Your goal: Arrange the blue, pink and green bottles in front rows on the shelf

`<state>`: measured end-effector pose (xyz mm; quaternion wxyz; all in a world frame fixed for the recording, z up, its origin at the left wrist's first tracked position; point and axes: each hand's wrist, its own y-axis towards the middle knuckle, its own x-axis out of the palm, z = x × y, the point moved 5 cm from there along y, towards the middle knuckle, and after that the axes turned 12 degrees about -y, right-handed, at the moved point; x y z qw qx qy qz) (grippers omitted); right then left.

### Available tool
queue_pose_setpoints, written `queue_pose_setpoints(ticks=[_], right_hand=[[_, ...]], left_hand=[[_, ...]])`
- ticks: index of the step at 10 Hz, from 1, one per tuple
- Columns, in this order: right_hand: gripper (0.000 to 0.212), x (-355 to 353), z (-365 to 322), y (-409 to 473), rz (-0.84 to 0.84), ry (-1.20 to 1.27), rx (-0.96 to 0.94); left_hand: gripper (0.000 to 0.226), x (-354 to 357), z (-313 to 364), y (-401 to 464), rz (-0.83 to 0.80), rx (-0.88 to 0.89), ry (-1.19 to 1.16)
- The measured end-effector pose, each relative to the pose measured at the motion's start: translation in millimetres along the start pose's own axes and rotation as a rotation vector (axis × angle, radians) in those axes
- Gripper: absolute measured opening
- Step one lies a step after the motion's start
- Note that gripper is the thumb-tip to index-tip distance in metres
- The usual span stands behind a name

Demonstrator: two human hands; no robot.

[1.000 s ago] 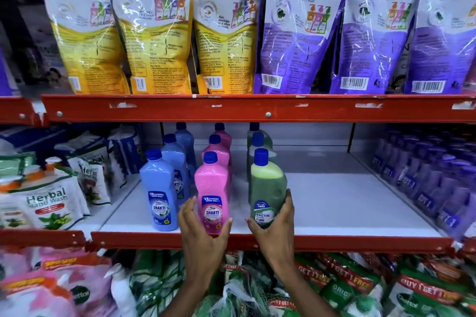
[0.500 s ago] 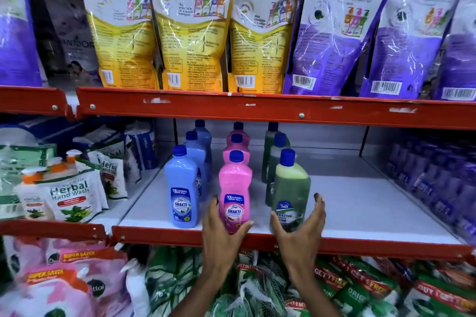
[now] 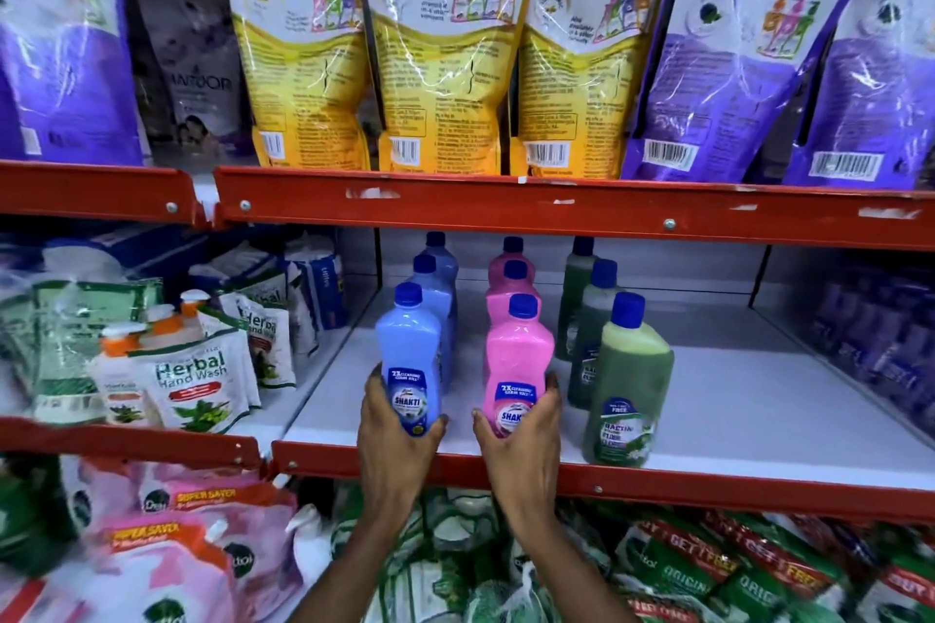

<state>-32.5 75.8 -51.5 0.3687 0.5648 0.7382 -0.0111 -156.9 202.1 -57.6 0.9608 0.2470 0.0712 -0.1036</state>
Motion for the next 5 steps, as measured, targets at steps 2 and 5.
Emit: queue_pose_setpoints(ticks=[2,5], right_hand=[[0.091,1,3,1,0.055,0.052,-0.010],[0.108,-23,-1,-6,0.118,0.081,-0.075]], left_hand=[[0.097,-2,-2,-4,0.024,0.022,-0.039],[0.112,-16,27,-20,0.100,0.206,0.027]])
